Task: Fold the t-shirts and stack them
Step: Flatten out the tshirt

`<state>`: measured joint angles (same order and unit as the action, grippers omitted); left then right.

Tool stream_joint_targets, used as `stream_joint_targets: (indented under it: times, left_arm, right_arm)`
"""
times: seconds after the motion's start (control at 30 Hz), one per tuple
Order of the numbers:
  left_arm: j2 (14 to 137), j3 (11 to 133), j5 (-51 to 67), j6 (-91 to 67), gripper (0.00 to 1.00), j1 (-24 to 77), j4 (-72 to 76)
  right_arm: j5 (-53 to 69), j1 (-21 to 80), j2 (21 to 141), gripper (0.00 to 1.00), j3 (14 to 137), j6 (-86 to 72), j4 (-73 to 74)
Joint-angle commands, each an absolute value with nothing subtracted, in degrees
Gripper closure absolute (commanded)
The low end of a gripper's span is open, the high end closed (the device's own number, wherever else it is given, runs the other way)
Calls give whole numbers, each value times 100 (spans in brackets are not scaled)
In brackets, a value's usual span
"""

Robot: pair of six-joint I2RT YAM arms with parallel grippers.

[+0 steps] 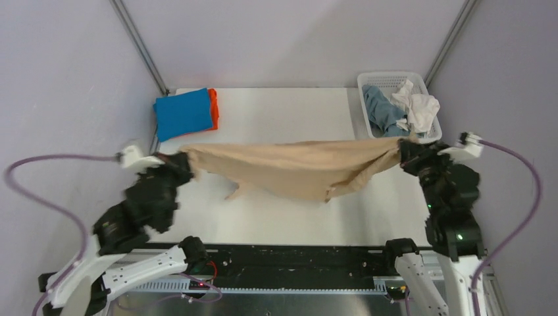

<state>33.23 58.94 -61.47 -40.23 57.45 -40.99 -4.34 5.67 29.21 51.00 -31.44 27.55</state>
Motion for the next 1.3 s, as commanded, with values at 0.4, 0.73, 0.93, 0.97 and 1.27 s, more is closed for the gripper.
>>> stream_joint_targets:
  times: [0.4, 0.73, 0.93, 0.97, 1.27]
  left_arm:
    - [1998, 7688, -6248, -2084, 100, 5717, -3866]
    - [4204, 5055, -5882, -2538, 100, 4515, -3058]
    - [6172, 5031, -4258, -2866, 5, 2962, -2967]
    - [6230, 5091, -4270, -2844, 2, 2942, -2964]
    - [5573, 5019, -3440, -3098, 0, 2927, -2867]
  right_arm:
    - [-233, 570, 2521, 100, 7702, -3027, 3152]
    - [-673, 567, 4151, 100, 6758, -2672, 3198]
    - [-1813, 583, 5892, 44, 6552, -2377, 2663]
    - [-2132, 599, 6081, 31, 6692, -2379, 2718]
    - [-3315, 2297, 5704, 1, 6586, -2839, 4072]
